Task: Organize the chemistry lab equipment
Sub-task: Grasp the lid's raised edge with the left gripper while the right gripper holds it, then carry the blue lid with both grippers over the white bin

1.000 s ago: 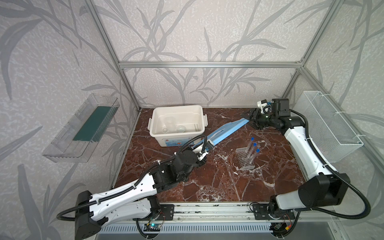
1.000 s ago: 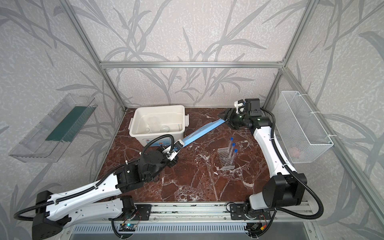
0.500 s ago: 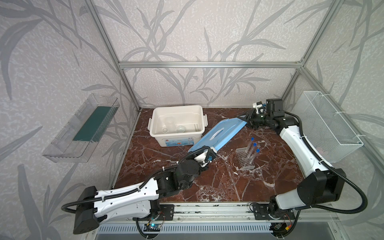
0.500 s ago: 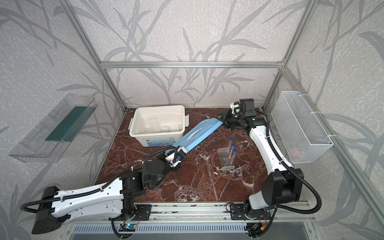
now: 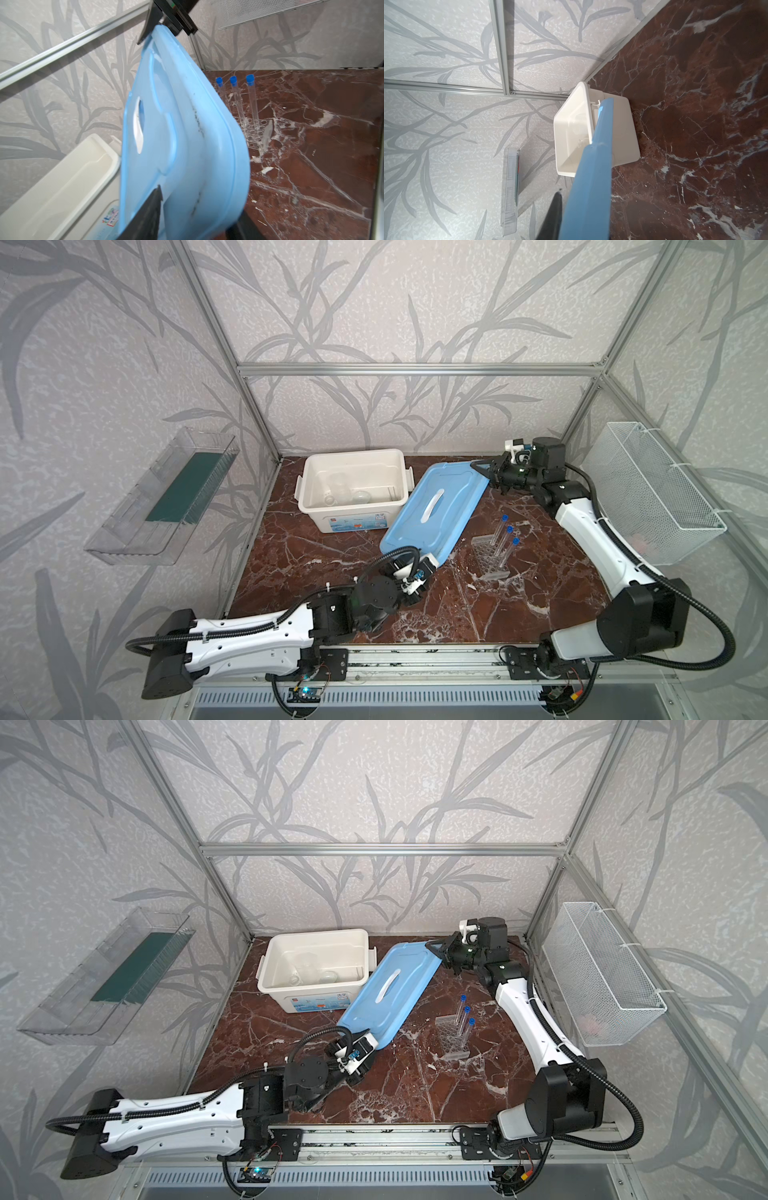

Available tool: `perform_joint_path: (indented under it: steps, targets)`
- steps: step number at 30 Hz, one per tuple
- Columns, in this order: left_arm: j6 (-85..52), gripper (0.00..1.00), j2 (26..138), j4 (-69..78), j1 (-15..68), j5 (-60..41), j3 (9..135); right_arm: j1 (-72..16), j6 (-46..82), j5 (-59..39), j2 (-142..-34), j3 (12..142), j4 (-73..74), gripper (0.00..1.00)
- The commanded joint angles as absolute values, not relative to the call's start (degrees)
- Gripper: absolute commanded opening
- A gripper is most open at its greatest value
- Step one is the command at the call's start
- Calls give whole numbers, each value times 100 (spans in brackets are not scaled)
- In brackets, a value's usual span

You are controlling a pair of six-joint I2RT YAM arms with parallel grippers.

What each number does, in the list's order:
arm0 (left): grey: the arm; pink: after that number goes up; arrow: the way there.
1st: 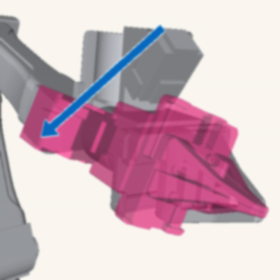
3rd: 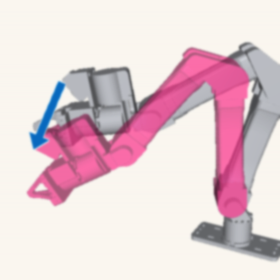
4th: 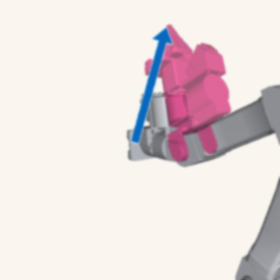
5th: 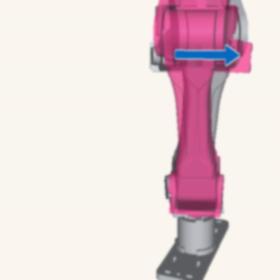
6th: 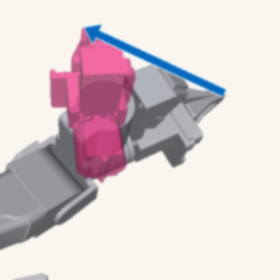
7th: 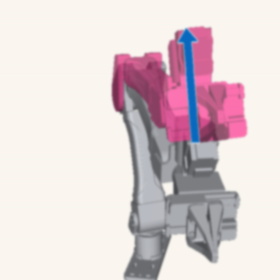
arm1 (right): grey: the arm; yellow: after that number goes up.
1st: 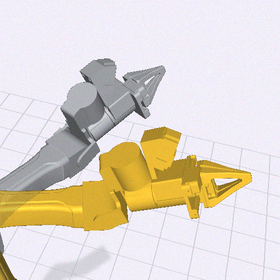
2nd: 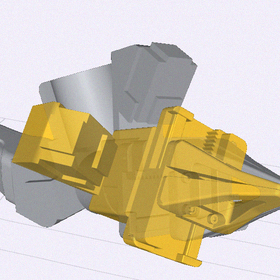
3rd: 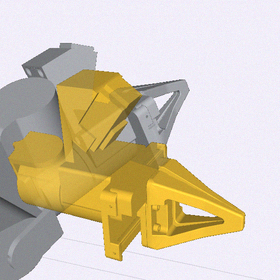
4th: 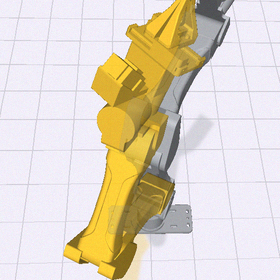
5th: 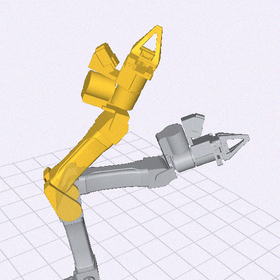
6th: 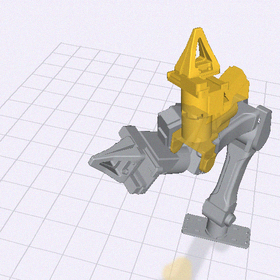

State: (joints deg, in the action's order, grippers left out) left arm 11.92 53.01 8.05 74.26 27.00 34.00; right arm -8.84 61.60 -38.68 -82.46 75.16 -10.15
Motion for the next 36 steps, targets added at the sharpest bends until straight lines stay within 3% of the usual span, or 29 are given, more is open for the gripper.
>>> perform_joint_path:
  steps: [1, 6, 12, 18, 22, 28, 36]
  targets:
    - [720, 55, 4968, 1045, 7418, 2518, 3361, -870, 6089, -3787, -7750, 7543, -368, 11]
    - [569, 56, 4578, 1064, 7410, 2323, 3302, -870, 6227, -3586, -7270, 7211, -119, 10]
    - [-344, 67, 4388, 312, 7100, 2187, 3943, -870, 6195, -3374, -6922, 7017, 40, 10]
    - [-2478, 69, 4498, -582, 5524, 498, 4924, -869, 6359, -3218, -6743, 6745, 848, 10]
    - [-3491, 69, 4854, -1630, 4654, 22, 5783, -907, 6521, -2933, -6624, 6502, 1556, 10]
    - [-3277, 68, 5727, -2791, 3570, -259, 7021, -1347, 6104, -2058, -6575, 6442, 1796, 9]
    - [-3216, 70, 6325, -2784, 2408, -435, 7178, -1617, 6441, -1015, -6936, 5926, 3010, 7]
